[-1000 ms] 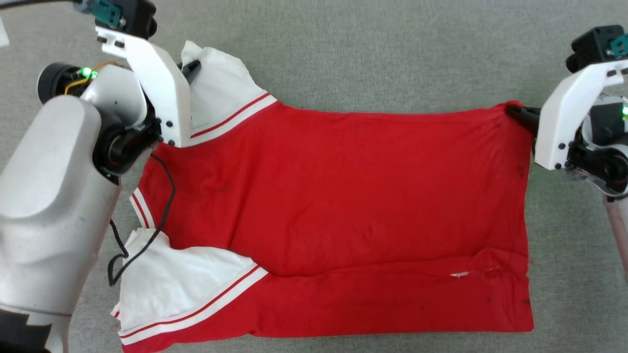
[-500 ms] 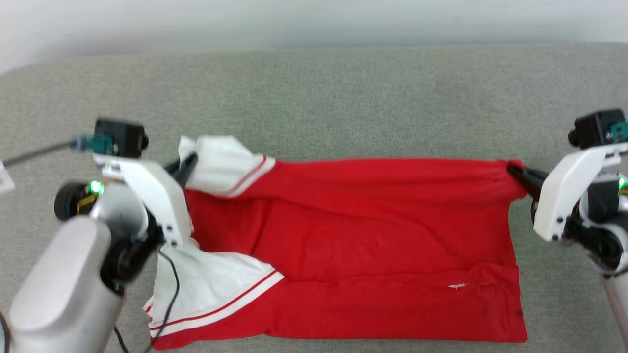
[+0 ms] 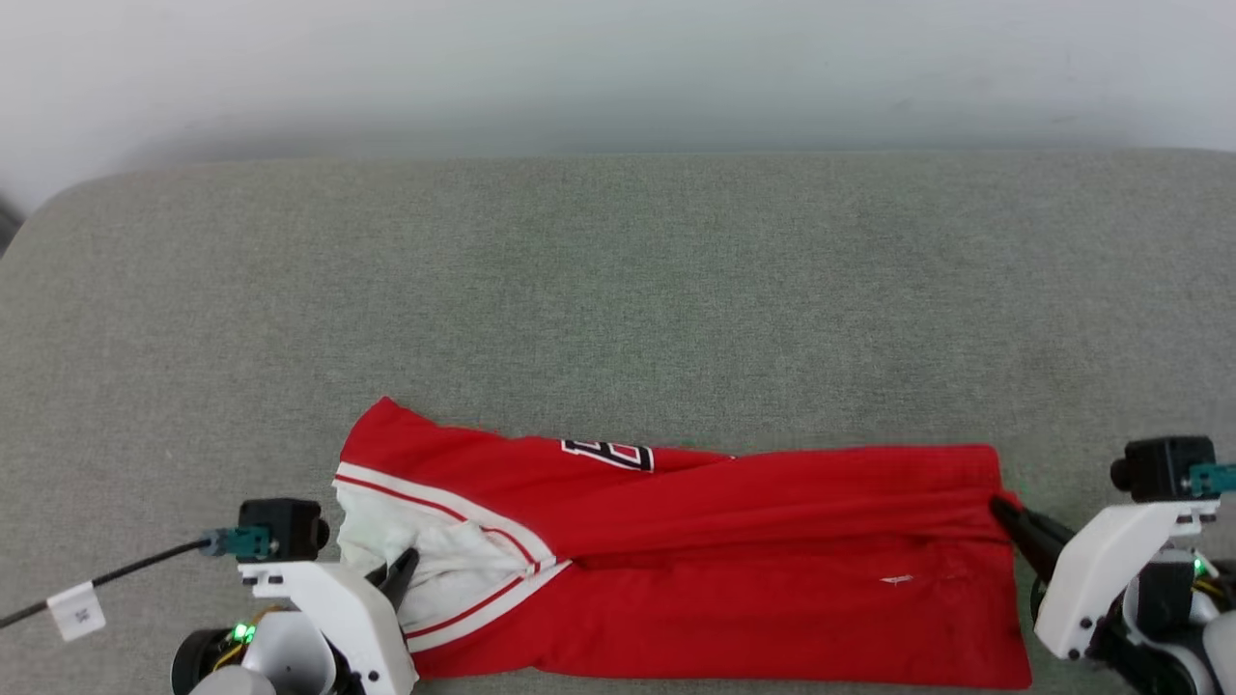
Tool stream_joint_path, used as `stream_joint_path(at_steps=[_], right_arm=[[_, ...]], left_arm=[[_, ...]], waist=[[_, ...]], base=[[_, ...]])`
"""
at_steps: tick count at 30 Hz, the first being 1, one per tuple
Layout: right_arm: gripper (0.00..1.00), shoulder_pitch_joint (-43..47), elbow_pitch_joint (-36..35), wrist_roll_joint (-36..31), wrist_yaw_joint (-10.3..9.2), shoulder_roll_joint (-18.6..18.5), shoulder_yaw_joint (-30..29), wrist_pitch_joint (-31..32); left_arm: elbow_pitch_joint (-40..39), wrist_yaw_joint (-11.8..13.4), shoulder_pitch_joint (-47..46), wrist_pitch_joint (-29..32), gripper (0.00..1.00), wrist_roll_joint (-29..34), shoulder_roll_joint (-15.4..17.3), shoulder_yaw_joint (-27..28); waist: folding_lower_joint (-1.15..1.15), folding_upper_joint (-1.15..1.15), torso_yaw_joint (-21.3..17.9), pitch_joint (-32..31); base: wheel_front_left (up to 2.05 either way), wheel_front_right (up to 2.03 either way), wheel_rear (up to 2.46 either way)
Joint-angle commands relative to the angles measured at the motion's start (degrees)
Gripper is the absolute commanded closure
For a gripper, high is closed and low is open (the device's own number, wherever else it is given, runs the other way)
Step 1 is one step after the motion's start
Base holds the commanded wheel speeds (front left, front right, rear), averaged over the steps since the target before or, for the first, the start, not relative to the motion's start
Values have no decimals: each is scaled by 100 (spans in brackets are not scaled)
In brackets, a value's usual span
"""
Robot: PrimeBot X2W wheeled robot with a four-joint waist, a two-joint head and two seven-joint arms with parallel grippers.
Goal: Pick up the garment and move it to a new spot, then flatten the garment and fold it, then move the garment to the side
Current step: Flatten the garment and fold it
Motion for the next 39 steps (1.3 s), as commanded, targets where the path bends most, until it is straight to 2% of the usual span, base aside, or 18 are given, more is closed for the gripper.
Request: stream_joint_path(at_steps=[1, 3, 4, 5, 6, 10, 15, 19, 23, 24, 27, 34, 39], right_arm=[[100, 86, -5, 7, -2, 33, -6, -47], [98, 314, 49, 49, -2, 81, -5, -87], [74, 377, 56, 47, -2, 105, -7, -147], [13, 466, 101, 108, -2, 162, 1, -162], [0, 535, 119, 87, -2, 166, 32, -204], [0, 720, 151, 92, -1, 197, 72, -416], [0, 926, -190, 31, -1, 50, 36, -597], [0, 1080, -590, -27, -1, -11, -188, -405], [0, 1185, -856, -53, -1, -10, -584, 21], [0, 1230, -966, -53, -1, 14, -900, 459], [0, 1205, -1037, -28, -1, 51, -1219, 978], [0, 1014, -1157, -80, -1, 203, -1698, 2219], [0, 784, -1187, -209, -1, 391, -1791, 2770]], left_arm=[[44, 46, 103, -55, 100, -30, -16, 44], [120, 56, 286, -77, 100, -115, -62, 46], [142, 54, 347, -96, 91, -133, -79, 53], [170, 76, 394, -132, 42, -161, -104, 64], [192, 84, 441, -165, 0, -156, -114, 59], [229, 39, 455, -447, 0, -51, -188, 47], [45, 118, 372, -1064, 0, 174, -321, 106], [-126, 187, 369, -1580, 0, 383, -391, 156], [-310, 326, 320, -2141, 0, 655, -463, 234], [-446, 429, 299, -2587, 0, 840, -515, 316], [-568, 537, 257, -2914, 0, 1078, -515, 359], [-947, 727, 109, -3182, 0, 1657, -554, 414], [-1250, 760, 33, -3214, 0, 1866, -685, 391]], waist=[[1, 0, -29, -45], [1, 0, -54, -86], [1, 0, -59, -105], [1, 0, -63, -132], [1, 0, -68, -151], [1, 0, -81, -283], [1, 0, -91, -531], [1, 0, -126, -733], [1, 0, -134, -885], [1, 0, -97, -950], [1, 0, -9, -939], [1, 0, 364, -658], [1, 0, 610, -314]], base=[[0, 0, 0], [0, 0, 0], [0, 0, 0], [0, 0, 0], [0, 0, 0], [0, 0, 0], [0, 0, 0], [0, 0, 0], [0, 0, 0], [0, 0, 0], [0, 0, 0], [0, 0, 0], [0, 0, 0]])
